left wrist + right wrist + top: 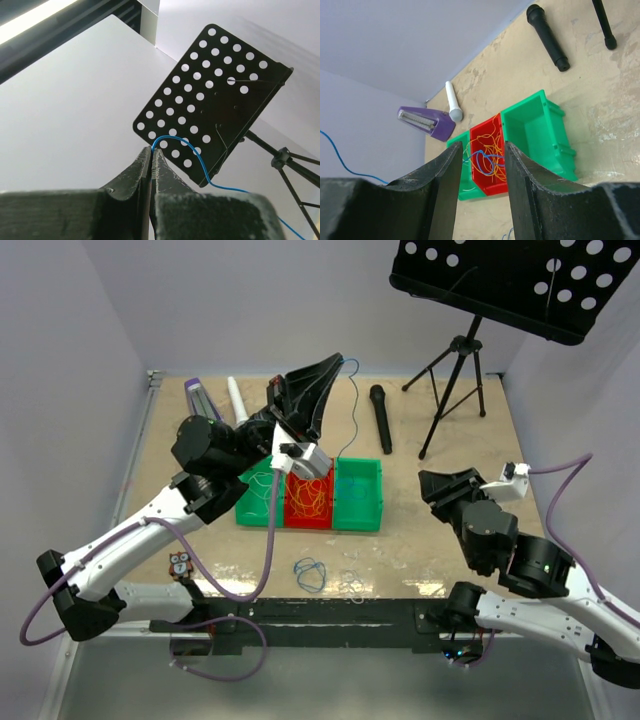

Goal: Untangle the cables

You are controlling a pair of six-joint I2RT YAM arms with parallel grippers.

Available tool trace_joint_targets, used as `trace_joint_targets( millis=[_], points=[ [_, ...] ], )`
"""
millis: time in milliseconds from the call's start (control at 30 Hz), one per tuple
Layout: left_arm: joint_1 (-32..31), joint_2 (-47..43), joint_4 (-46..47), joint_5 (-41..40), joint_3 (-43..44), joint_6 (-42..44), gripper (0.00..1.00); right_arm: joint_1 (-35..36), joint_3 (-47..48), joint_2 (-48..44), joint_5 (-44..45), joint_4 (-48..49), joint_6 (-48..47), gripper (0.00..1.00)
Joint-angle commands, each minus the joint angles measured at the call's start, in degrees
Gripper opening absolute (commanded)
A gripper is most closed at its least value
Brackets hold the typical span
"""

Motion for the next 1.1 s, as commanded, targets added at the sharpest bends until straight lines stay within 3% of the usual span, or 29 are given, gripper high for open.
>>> trace_joint_targets(
  millis=[0, 333, 867, 1067],
  points=[
    [0.00, -0.63, 1.61, 1.36, -0.61, 3.27, 0.00, 0.09, -0.34, -0.76, 0.87, 1.59, 0.14, 0.43],
    [0.09, 3.67, 4.59, 1.09, -6.76, 3.37, 0.00, 0.09, -0.96, -1.81, 1.13, 1.24, 0.67, 0.43],
    [-0.26, 7.45, 6.09, 2.33, -5.19, -3.41, 0.00, 0.09, -1.93, -2.87, 1.66, 0.62, 1.37, 0.43],
    [-0.18, 8.86, 4.77, -0.92, -5.00, 0.18, 0.00, 0.09, -1.66, -2.96, 1.57, 0.63, 1.19, 0.43]
  ],
)
